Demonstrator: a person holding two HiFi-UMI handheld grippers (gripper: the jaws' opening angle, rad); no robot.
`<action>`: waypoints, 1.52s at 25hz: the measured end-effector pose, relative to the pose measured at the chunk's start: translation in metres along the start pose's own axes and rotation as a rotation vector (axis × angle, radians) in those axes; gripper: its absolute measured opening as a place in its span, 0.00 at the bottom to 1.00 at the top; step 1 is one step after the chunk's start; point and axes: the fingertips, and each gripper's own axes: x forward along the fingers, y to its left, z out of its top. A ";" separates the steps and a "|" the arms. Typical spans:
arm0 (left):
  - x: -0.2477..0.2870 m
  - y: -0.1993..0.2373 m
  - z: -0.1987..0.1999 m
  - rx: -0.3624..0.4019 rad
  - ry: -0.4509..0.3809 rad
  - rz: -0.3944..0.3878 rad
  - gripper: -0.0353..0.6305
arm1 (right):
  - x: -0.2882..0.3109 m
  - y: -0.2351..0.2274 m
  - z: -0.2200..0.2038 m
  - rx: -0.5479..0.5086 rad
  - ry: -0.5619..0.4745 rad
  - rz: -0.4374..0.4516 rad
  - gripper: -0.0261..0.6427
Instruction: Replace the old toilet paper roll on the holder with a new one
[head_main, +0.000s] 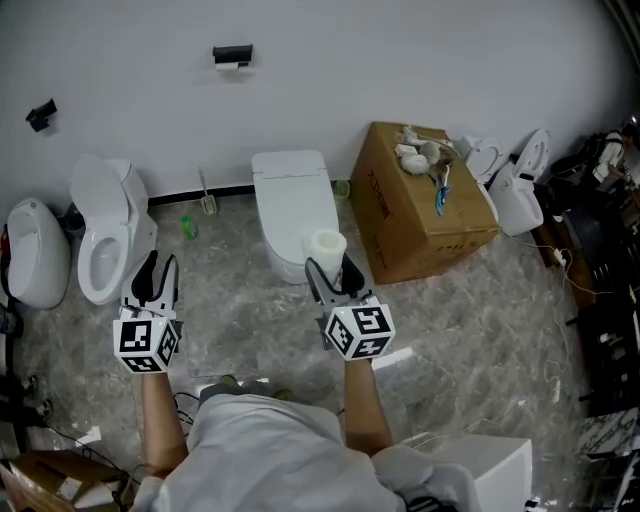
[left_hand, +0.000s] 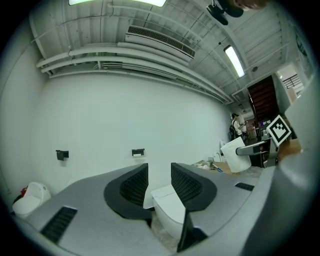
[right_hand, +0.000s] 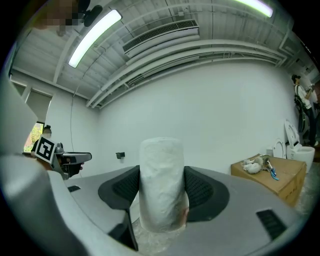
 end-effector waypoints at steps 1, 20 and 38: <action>0.002 -0.002 0.000 -0.001 0.000 0.000 0.26 | 0.001 -0.002 0.000 -0.001 0.002 0.002 0.45; 0.092 0.049 -0.039 -0.059 -0.006 0.000 0.26 | 0.100 -0.017 -0.014 -0.030 0.022 -0.003 0.46; 0.303 0.245 -0.039 -0.071 0.024 -0.095 0.26 | 0.384 0.019 0.016 -0.043 0.042 -0.047 0.46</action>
